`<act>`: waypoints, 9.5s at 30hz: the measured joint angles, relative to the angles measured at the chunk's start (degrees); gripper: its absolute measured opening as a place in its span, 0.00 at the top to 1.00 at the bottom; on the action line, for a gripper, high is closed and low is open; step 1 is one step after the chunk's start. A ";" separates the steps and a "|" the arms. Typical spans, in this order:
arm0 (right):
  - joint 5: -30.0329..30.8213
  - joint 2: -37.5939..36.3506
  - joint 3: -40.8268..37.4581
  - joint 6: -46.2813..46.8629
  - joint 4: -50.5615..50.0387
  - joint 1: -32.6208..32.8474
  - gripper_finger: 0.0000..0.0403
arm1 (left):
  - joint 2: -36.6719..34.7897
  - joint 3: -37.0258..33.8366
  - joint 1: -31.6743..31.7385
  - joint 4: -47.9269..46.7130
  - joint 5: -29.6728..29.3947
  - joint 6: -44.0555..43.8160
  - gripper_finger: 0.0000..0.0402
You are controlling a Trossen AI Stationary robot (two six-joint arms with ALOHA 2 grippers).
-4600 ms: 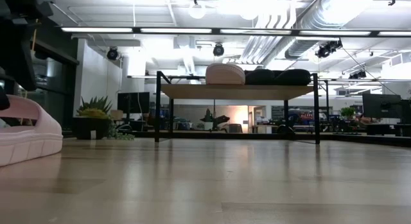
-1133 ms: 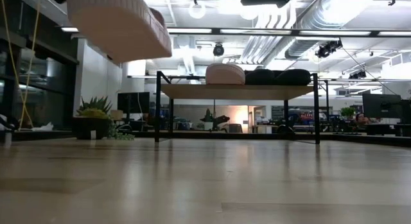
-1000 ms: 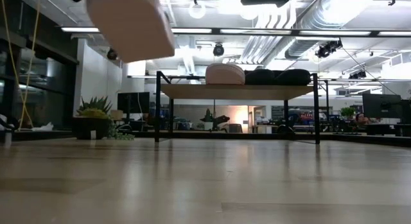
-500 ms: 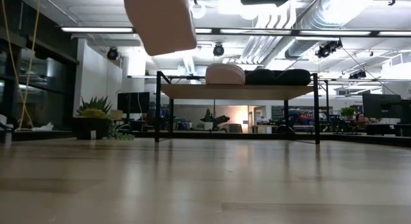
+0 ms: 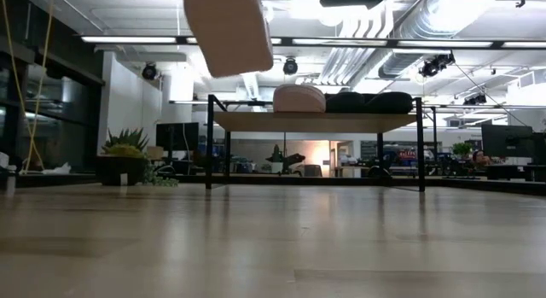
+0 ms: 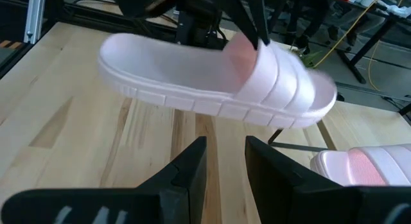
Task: Pick and place slides into the shelf
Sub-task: Put the pink slipper on the shelf
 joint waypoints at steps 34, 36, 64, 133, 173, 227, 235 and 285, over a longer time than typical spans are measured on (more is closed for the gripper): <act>-38.41 -0.59 0.00 27.29 5.88 -18.44 0.47 | 0.00 -0.02 -11.13 1.63 -1.36 18.61 1.00; -37.77 -0.41 0.00 28.38 6.38 -18.45 0.46 | 0.00 -0.02 -11.17 2.35 -1.34 20.25 1.00; -41.35 7.87 0.02 30.88 12.46 -22.29 0.46 | 0.04 -0.02 -14.55 12.05 -1.66 30.28 1.00; -46.16 13.70 0.00 34.95 17.76 -20.24 0.38 | 1.07 -0.02 -14.47 11.68 -1.49 29.40 1.00; -44.12 13.70 0.00 29.02 19.61 -20.81 0.97 | 1.05 -0.02 -14.52 4.11 -4.16 13.18 0.76; -2.36 12.33 -0.04 -8.63 67.60 -8.09 0.99 | 1.00 -5.84 -19.72 -8.87 -32.72 -31.14 0.57; 3.01 18.87 -0.06 -5.47 79.90 -9.04 0.99 | 4.54 -5.86 -19.72 -4.73 -38.18 -20.73 0.57; 17.74 35.63 3.13 6.74 98.87 -6.62 0.98 | 8.06 0.52 -13.27 -1.58 -40.15 6.95 0.57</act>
